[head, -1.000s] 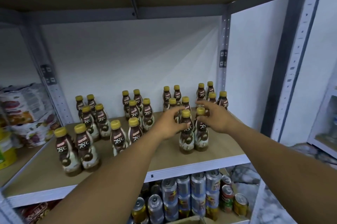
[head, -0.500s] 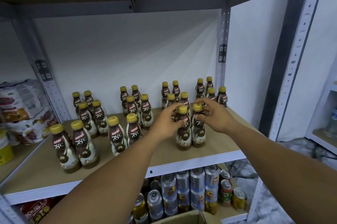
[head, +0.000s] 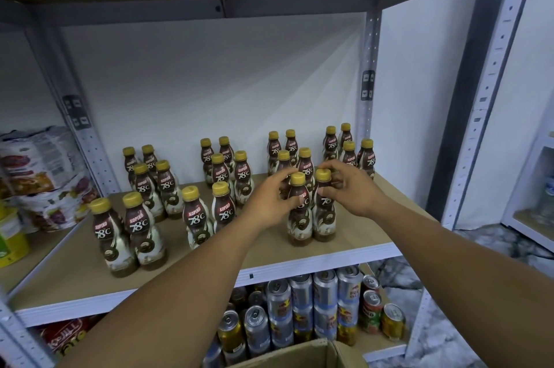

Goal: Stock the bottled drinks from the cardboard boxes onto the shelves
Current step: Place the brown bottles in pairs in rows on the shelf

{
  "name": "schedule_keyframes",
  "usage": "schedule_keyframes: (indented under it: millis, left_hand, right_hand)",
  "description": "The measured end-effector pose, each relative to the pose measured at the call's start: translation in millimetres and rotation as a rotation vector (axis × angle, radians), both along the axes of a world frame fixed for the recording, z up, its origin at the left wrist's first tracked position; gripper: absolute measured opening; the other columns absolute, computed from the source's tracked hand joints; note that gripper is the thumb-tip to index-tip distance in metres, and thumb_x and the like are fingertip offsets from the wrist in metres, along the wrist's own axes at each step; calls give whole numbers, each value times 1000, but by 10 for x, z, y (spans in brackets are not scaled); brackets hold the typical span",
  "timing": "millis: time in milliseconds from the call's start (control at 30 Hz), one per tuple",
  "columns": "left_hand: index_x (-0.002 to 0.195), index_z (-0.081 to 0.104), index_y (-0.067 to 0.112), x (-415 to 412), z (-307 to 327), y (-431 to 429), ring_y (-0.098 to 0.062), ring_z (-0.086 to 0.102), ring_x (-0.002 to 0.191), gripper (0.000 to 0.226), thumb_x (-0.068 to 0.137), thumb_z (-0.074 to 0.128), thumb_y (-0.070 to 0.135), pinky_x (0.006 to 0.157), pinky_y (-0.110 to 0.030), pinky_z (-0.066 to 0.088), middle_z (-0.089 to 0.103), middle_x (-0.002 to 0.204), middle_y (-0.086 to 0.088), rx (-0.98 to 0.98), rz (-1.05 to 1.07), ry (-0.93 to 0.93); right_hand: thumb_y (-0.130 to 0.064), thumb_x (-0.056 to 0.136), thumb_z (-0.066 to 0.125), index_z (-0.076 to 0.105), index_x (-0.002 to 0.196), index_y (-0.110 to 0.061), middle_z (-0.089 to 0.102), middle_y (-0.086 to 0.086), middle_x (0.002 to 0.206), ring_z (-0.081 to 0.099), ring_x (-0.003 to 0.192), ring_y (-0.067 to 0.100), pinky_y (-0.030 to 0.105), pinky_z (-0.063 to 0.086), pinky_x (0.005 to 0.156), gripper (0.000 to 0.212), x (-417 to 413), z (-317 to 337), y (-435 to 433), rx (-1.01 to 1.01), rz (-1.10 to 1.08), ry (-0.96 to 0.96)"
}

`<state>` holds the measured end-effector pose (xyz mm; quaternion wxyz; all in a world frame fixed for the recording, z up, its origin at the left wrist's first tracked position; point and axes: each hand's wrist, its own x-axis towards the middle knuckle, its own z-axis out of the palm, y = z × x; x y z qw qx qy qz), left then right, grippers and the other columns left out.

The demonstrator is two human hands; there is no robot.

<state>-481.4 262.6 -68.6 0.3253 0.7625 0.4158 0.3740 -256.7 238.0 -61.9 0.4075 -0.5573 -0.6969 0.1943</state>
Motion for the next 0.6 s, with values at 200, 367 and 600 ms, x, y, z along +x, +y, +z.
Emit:
schedule_keyframes:
  millis: [200, 367, 600]
  left_hand:
    - [145, 48, 43, 5, -18, -25, -17, 68, 109, 71, 86, 82, 24, 98, -43, 57, 67, 123, 0, 16, 21, 31]
    - [142, 50, 38, 33, -18, -42, -15, 69, 100, 65, 87, 81, 21, 93, -41, 59, 69, 118, 0, 24, 23, 16]
    - [139, 50, 44, 54, -20, -26, -16, 71, 97, 64, 87, 81, 23, 92, -44, 60, 68, 118, 2, 17, 26, 20]
  right_hand:
    - [-21, 85, 82, 59, 130, -38, 70, -7, 119, 64, 116, 15, 45, 54, 101, 53, 18, 0, -8, -4, 7, -1]
    - [-18, 86, 81, 59, 129, -39, 69, -7, 120, 64, 117, 15, 44, 53, 102, 53, 20, 21, -17, -6, 13, 0]
    - [-16, 86, 81, 59, 130, -39, 69, -6, 120, 64, 117, 16, 45, 53, 103, 54, 47, 17, -30, -4, 4, 5]
